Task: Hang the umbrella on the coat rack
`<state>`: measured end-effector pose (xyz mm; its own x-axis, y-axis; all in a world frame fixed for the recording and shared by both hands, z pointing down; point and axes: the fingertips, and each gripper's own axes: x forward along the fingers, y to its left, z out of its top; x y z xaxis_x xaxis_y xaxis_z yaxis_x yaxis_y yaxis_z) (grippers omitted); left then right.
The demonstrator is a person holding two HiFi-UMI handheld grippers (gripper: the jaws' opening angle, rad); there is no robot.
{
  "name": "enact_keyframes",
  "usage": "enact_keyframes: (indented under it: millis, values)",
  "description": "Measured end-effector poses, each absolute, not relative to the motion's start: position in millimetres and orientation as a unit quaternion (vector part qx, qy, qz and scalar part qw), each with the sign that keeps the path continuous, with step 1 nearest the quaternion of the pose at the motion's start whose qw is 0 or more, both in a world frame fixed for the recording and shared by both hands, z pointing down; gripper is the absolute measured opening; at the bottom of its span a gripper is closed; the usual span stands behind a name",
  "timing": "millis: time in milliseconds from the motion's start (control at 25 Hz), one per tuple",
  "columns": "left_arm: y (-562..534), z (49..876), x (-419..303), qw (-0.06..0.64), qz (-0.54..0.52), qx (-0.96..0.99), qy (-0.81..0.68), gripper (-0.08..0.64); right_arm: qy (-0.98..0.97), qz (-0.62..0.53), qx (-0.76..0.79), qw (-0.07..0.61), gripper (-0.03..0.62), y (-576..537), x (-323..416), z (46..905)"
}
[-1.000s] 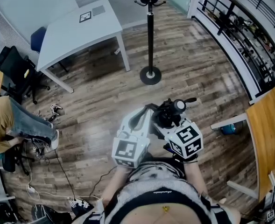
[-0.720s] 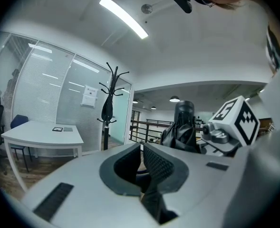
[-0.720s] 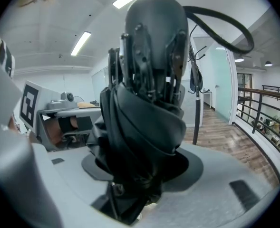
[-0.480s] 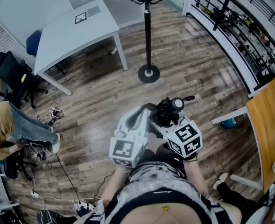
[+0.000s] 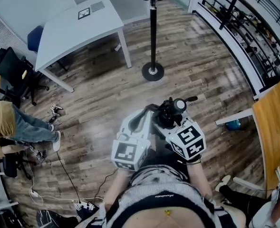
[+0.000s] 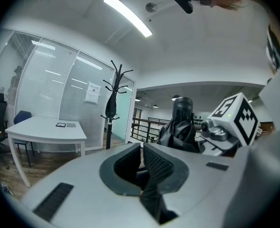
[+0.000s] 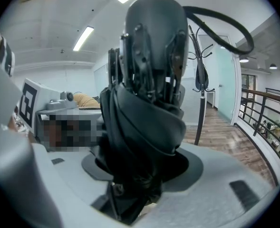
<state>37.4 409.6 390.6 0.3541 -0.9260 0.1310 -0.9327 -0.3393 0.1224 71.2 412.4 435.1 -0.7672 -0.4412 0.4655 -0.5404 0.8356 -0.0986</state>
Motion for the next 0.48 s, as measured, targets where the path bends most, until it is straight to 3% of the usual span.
enact_keyframes:
  millis: [480]
  values:
    - [387,390,23,0.087,0.025,0.809,-0.580,0.018,-0.939,0.106,0.242,0.222,0.249,390,57,434]
